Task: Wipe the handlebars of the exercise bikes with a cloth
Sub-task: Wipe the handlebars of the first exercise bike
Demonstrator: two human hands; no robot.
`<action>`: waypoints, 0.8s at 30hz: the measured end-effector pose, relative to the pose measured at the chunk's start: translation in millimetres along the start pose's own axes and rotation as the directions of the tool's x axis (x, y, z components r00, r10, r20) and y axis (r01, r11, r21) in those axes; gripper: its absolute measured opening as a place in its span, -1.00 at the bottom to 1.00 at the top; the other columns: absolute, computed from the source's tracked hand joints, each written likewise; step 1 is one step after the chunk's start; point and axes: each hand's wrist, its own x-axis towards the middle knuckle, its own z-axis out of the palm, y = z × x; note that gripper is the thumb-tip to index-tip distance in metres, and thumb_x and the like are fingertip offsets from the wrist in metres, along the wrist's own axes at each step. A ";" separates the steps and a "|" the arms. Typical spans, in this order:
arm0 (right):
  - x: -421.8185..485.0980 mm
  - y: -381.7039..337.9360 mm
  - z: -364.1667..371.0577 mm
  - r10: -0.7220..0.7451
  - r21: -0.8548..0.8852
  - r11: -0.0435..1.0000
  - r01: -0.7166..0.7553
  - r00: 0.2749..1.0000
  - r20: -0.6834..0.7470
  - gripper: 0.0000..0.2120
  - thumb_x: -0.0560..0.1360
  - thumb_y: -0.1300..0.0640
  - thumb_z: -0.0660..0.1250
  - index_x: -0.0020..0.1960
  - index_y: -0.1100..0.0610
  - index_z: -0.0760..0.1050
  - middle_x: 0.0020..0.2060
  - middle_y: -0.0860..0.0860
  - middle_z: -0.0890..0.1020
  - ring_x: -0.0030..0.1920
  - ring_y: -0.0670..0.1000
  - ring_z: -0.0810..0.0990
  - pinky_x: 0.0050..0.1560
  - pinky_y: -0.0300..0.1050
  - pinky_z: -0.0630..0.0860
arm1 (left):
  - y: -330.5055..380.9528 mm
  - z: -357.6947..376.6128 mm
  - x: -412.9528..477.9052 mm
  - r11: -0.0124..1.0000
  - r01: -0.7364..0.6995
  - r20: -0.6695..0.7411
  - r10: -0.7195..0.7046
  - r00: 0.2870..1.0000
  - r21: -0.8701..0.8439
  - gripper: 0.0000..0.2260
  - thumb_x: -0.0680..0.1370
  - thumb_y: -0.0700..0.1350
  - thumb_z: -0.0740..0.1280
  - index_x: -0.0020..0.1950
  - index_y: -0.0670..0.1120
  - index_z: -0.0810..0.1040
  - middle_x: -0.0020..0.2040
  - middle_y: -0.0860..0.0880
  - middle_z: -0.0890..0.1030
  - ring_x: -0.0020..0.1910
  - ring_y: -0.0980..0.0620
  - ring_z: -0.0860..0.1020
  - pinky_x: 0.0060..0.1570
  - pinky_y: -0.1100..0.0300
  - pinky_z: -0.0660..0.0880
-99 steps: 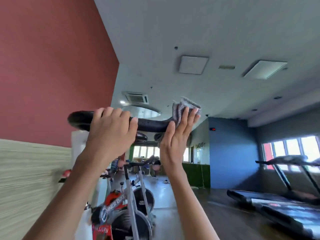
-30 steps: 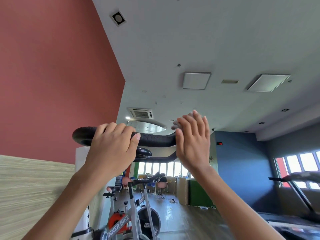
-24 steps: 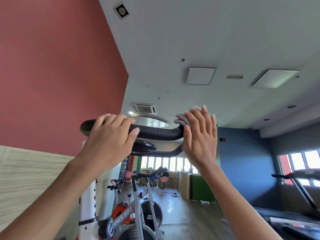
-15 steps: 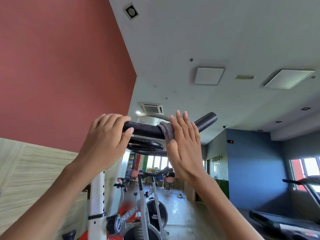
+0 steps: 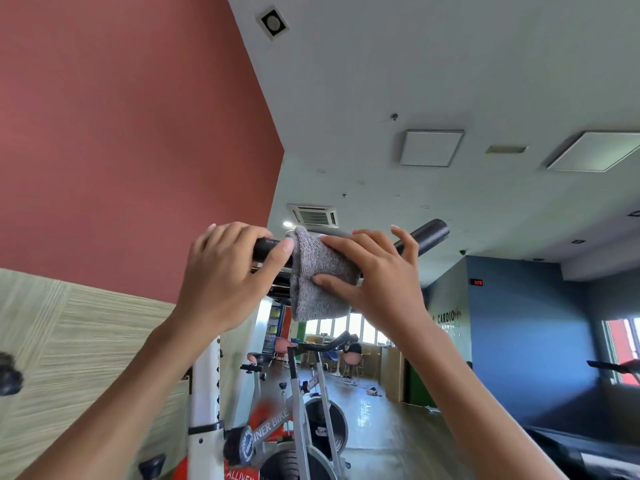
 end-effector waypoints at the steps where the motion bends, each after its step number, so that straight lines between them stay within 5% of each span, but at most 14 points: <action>1: -0.6 -0.8 2.0 0.004 -0.004 1.000 -0.005 1.000 -0.015 -0.52 0.45 -0.37 0.18 0.24 -0.15 0.53 0.06 -0.19 0.63 0.17 -0.06 0.55 0.40 0.07 0.09 | 2.8 2.3 1.5 0.999 0.025 -0.006 -0.025 1.000 0.036 -0.40 0.46 0.42 -0.05 0.02 0.01 0.54 0.01 0.08 0.55 0.08 0.01 0.44 0.27 0.04 0.20; 6: -5.2 8.6 -0.9 -0.041 0.013 0.999 0.040 0.995 0.092 -0.40 0.47 -0.45 0.02 0.38 -0.20 0.39 0.20 -0.21 0.57 0.29 -0.08 0.46 0.45 0.09 0.01 | 9.0 12.1 4.4 0.992 0.087 -0.068 -0.080 0.994 0.095 -0.39 0.32 0.51 0.09 -0.05 0.01 0.48 -0.09 0.09 0.49 -0.02 -0.02 0.42 0.20 -0.02 0.28; 9: -10.1 35.8 -9.6 -0.020 -0.030 0.999 0.025 0.987 0.157 -0.36 0.53 -0.42 -0.16 0.46 -0.17 0.31 0.37 -0.18 0.46 0.47 -0.06 0.28 0.49 0.18 -0.15 | 16.5 4.8 5.9 0.996 0.092 -0.048 -0.093 0.995 -0.021 -0.42 0.34 0.45 0.21 0.15 0.07 0.45 0.06 0.07 0.53 0.12 -0.02 0.46 0.34 -0.10 0.22; 12: -18.1 54.8 -9.6 -0.004 -0.090 0.996 0.013 0.995 0.099 -0.44 0.62 -0.27 -0.17 0.37 -0.09 0.43 0.42 -0.08 0.43 0.52 -0.03 0.19 0.49 0.19 -0.10 | 36.8 11.3 0.7 0.994 -0.109 -0.049 0.109 0.993 0.009 -0.58 0.50 0.02 0.33 0.36 0.11 0.42 0.41 0.00 0.43 0.44 -0.05 0.33 0.45 -0.28 0.01; 14: -19.5 59.5 -7.8 -0.014 -0.047 0.999 0.016 0.999 0.043 -0.51 0.65 -0.18 -0.12 0.33 -0.07 0.47 0.44 -0.02 0.41 0.52 0.00 0.19 0.50 0.14 -0.03 | 51.1 28.5 -5.8 0.966 -0.244 -0.058 0.250 0.967 0.087 -0.64 0.50 -0.20 0.24 0.28 0.00 0.55 0.33 -0.05 0.54 0.39 -0.08 0.43 0.43 -0.32 0.12; 20: -23.9 84.0 -13.5 0.119 -0.020 0.993 -0.120 0.991 -0.058 -0.62 0.65 -0.07 -0.04 0.30 -0.11 0.47 0.42 -0.02 0.42 0.54 0.06 0.13 0.46 0.06 0.06 | 77.2 61.4 -7.6 0.996 -0.061 -0.163 0.071 0.984 0.066 -0.72 0.55 -0.04 0.06 0.04 -0.07 0.53 0.07 0.01 0.60 0.29 -0.09 0.45 0.48 -0.24 0.01; 24: -23.5 76.9 -7.4 0.177 0.064 0.983 -0.174 0.983 -0.045 -0.60 0.63 -0.08 -0.06 0.28 -0.06 0.46 0.32 -0.04 0.45 0.52 0.06 0.10 0.36 0.05 0.17 | 80.7 87.8 -16.1 0.963 -0.141 -0.176 0.184 0.967 0.230 -0.66 0.65 0.01 0.02 0.27 -0.05 0.48 0.21 -0.01 0.53 0.34 -0.15 0.40 0.41 -0.26 0.04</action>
